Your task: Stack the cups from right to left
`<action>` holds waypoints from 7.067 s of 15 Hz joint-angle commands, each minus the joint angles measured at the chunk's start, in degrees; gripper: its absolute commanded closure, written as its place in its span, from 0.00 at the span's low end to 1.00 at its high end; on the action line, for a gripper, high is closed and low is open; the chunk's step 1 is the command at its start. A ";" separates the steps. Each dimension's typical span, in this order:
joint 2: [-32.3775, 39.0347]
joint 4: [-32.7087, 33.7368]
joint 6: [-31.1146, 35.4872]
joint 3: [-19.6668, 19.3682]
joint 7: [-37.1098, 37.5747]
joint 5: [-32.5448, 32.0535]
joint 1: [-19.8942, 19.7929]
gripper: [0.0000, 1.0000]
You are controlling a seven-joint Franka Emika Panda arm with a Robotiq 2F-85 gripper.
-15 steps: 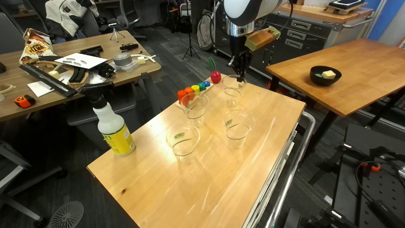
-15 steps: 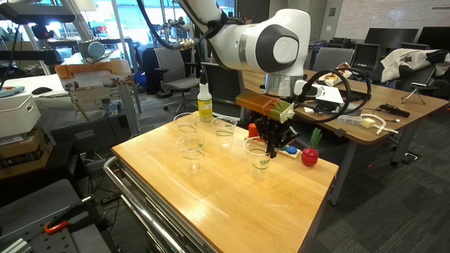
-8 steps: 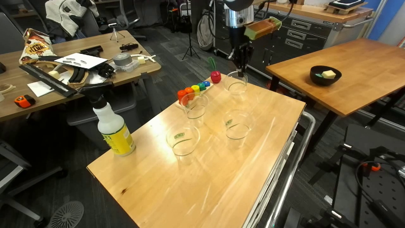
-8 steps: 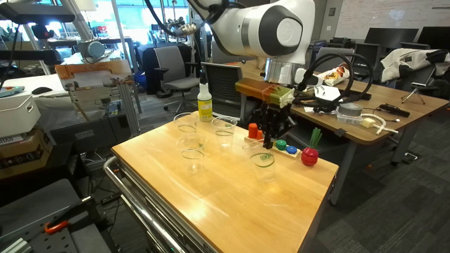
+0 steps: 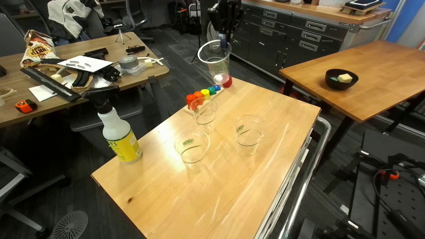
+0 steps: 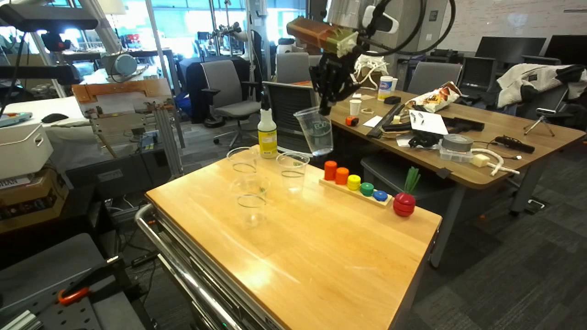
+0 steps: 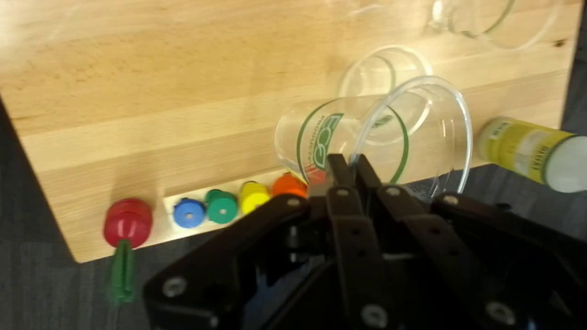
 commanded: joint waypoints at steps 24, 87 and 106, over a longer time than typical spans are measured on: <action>11.76 2.68 4.91 3.47 -12.76 12.91 -0.82 0.96; -5.39 -5.82 -2.47 -3.08 14.87 -7.65 8.02 0.98; -23.23 -35.04 6.51 -2.75 3.12 2.73 7.44 0.98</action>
